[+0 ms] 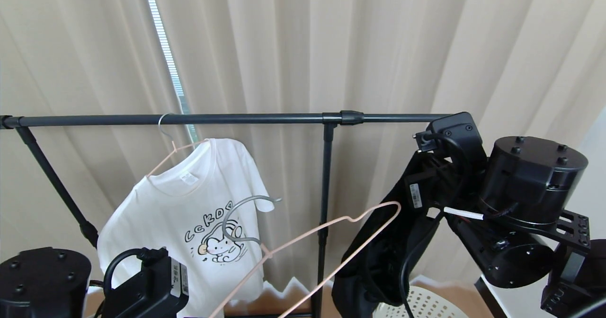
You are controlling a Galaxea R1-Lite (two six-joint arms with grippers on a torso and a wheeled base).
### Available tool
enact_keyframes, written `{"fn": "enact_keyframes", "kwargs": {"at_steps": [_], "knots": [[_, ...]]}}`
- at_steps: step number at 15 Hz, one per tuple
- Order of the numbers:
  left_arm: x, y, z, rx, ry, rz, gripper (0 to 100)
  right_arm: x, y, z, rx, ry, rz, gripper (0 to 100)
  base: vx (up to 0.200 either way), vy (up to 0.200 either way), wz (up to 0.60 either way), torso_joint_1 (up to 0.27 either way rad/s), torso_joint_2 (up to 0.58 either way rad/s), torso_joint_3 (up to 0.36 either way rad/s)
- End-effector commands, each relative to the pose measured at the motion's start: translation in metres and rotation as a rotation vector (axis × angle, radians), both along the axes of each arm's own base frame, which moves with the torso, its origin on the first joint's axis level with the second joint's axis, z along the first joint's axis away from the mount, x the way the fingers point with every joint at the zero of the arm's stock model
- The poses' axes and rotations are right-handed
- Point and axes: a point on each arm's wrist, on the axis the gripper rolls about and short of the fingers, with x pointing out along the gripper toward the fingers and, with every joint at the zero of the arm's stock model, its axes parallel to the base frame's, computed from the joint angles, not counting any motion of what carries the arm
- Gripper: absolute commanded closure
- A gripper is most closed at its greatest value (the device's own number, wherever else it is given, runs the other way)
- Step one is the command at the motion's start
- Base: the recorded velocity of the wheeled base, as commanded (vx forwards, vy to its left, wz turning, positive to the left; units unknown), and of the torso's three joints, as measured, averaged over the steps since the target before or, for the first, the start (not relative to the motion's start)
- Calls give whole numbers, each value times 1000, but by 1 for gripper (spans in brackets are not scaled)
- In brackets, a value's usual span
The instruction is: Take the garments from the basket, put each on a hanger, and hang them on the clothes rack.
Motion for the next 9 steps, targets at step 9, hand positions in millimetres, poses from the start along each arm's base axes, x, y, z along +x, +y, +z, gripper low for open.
{"fn": "enact_keyframes", "kwargs": {"at_steps": [9], "knots": [[19,-19,-8,-20,28,34,100,-19,25,-5,-11,6,51,100,0,0,0,0,0,0]]}}
